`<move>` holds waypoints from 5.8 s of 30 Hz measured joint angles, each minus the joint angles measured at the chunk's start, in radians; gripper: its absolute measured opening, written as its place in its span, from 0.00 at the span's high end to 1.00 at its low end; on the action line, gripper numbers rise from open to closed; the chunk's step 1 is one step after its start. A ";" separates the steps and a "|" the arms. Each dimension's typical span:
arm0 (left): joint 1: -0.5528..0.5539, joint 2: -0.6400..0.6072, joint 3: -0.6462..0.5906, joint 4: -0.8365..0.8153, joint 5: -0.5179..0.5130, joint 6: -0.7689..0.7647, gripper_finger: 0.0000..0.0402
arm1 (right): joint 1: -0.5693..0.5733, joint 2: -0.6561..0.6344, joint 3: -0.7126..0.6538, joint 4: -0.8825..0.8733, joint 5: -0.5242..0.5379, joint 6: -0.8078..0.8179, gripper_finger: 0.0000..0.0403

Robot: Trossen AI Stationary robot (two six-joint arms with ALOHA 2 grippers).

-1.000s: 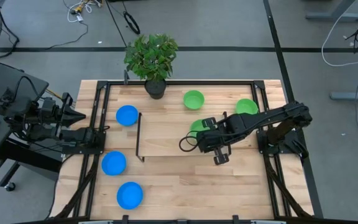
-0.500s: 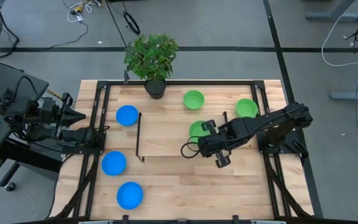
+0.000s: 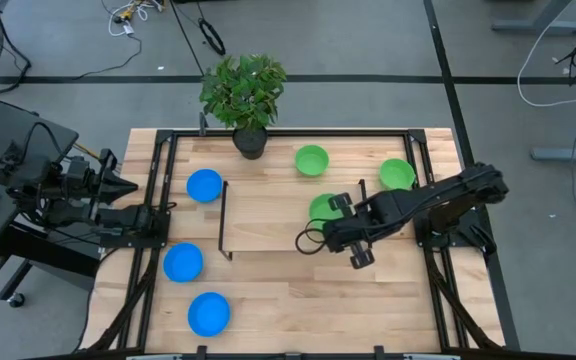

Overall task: Pick & Place Mini bowls
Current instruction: Put the bottom green bowl on the shelf, then stack the right green bowl on the green bowl on the shelf

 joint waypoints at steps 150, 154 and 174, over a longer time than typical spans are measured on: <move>0.000 0.000 0.000 0.000 0.000 0.000 0.94 | -0.849 -0.552 -0.494 -0.211 -0.011 0.022 0.48; 0.000 0.000 0.000 0.000 0.000 0.000 0.94 | -0.849 -0.576 -0.559 -0.173 -0.012 -0.037 0.48; 0.000 0.000 0.000 0.000 0.000 0.000 0.94 | -0.878 -0.598 -0.755 0.064 -0.091 -0.203 0.48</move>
